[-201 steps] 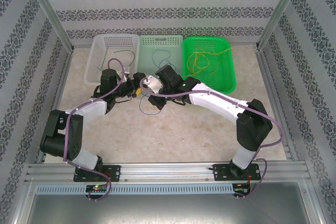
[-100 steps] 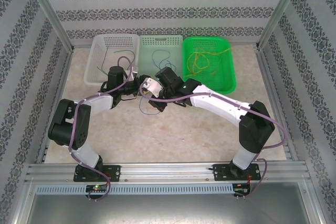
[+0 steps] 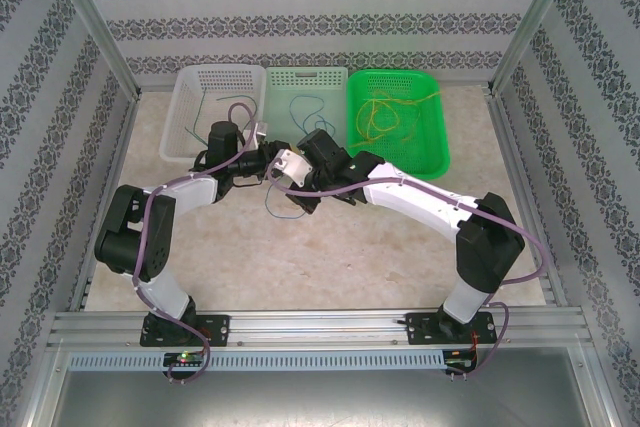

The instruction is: Untangle the cables

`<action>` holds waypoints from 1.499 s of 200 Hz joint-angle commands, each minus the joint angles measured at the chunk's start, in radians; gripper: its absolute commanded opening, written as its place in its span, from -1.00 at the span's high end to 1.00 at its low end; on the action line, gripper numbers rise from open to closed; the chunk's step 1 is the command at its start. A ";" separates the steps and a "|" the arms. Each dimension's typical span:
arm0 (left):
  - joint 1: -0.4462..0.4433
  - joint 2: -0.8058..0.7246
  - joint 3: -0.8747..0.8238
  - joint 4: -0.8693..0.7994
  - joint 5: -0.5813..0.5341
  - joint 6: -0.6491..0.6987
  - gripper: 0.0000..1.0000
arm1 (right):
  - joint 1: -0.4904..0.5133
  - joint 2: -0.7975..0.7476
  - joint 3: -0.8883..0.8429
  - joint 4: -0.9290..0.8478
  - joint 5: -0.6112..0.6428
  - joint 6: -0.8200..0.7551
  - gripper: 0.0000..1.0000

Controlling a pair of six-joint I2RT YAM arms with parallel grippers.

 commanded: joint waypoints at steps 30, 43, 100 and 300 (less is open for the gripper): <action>-0.015 0.006 0.080 -0.188 0.093 0.150 0.06 | 0.004 -0.096 -0.076 -0.022 0.064 -0.136 0.96; -0.015 0.013 0.089 -0.209 0.120 0.166 0.04 | 0.003 -0.114 -0.086 -0.034 0.079 -0.180 0.95; -0.030 0.037 0.108 -0.242 0.187 0.186 0.03 | 0.004 -0.129 -0.090 -0.048 0.090 -0.274 0.94; -0.039 0.018 0.075 -0.053 0.003 0.090 1.00 | 0.045 -0.177 -0.235 0.022 0.250 -0.212 0.94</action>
